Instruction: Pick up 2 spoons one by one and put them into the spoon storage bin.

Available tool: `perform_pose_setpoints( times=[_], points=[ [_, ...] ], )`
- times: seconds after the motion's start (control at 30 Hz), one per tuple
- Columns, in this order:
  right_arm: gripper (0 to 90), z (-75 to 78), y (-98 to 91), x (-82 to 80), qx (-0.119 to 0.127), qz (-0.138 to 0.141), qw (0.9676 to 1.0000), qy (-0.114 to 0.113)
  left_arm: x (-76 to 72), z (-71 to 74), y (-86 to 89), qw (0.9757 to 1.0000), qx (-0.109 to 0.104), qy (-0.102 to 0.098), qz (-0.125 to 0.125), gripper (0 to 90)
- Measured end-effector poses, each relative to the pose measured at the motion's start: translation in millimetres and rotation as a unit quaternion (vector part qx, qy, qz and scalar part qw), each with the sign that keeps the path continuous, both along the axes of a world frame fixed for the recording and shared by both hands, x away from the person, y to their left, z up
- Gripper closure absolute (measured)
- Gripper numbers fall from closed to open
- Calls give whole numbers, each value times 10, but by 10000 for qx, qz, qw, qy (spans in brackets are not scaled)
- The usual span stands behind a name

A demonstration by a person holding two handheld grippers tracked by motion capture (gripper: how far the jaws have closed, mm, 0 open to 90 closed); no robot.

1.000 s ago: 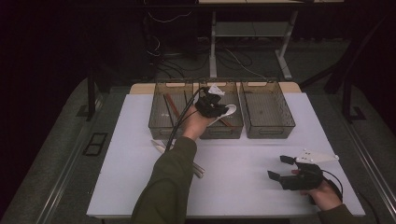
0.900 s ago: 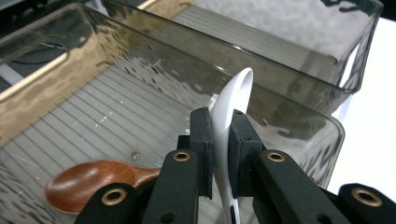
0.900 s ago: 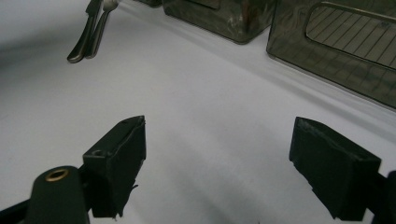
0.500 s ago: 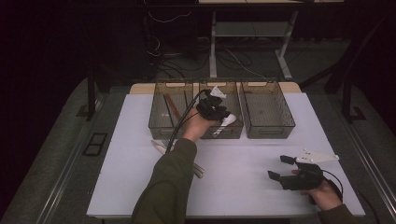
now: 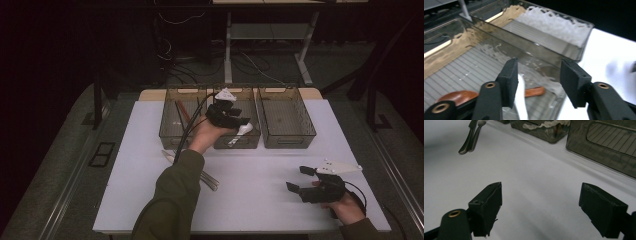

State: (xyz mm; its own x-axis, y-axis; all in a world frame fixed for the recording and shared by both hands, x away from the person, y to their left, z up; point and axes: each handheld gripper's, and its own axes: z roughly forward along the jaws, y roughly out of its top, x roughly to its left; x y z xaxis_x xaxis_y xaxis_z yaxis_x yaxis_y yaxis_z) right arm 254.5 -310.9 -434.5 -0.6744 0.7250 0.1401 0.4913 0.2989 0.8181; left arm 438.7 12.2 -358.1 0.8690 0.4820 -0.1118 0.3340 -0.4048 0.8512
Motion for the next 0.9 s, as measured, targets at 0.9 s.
perform_pose_setpoints(
  times=[0.9],
  points=[
    [180, -10, 15, 8, -33, 14, 10000, 6, -820, -70, 526, 9995, -270, -54, -150, 310]
  ],
)
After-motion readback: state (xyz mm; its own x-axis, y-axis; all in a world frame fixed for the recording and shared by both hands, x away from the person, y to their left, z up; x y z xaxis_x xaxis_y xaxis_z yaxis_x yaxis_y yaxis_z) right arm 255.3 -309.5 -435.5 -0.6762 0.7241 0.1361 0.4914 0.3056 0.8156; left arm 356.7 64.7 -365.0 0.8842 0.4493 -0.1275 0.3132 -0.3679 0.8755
